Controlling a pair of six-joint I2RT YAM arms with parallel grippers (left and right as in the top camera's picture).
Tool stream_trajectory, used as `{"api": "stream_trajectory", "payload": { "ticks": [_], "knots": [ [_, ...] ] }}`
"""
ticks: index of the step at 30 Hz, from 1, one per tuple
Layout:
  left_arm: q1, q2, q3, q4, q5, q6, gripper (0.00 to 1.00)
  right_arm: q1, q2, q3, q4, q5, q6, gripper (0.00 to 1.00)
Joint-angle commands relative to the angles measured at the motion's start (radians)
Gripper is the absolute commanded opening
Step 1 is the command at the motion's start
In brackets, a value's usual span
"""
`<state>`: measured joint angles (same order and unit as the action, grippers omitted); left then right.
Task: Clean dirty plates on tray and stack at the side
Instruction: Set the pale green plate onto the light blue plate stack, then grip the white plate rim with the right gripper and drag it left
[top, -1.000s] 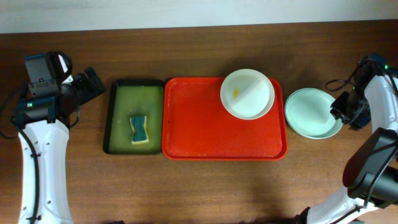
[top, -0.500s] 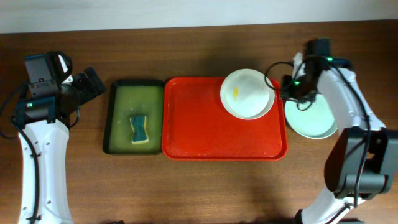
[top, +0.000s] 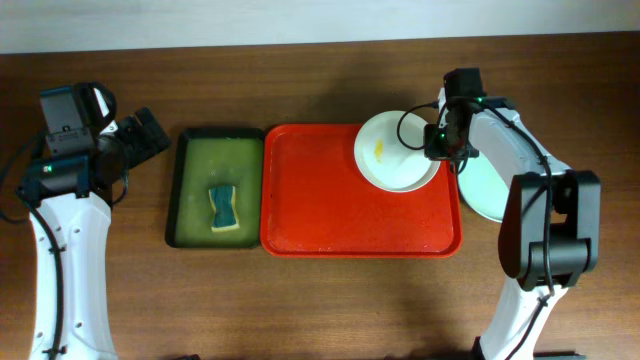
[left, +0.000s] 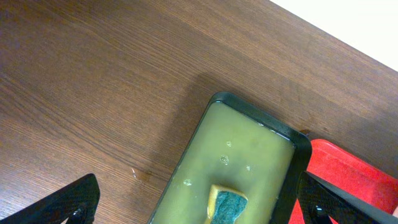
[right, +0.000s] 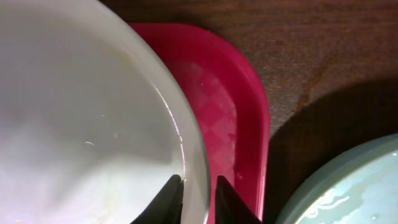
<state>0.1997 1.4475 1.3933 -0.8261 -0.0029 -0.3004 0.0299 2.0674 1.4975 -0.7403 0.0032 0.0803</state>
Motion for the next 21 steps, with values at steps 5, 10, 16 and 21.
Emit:
{"api": "stream_trajectory", "payload": {
  "ticks": [5,10,16,21],
  "knots": [
    [0.006,0.0,0.004,0.002,0.007,-0.01,0.99,0.003,0.015,-0.014,-0.007,0.011,0.038,0.04],
    [0.006,0.0,0.004,0.002,0.007,-0.01,0.99,0.005,0.015,-0.014,-0.127,-0.288,0.092,0.04],
    [0.006,0.0,0.004,0.002,0.007,-0.01,0.99,0.072,0.015,-0.014,-0.283,-0.288,0.081,0.04],
    [0.006,0.0,0.005,0.002,0.007,-0.01,0.99,0.162,0.014,-0.007,-0.32,-0.28,0.085,0.05]
  ]
}}
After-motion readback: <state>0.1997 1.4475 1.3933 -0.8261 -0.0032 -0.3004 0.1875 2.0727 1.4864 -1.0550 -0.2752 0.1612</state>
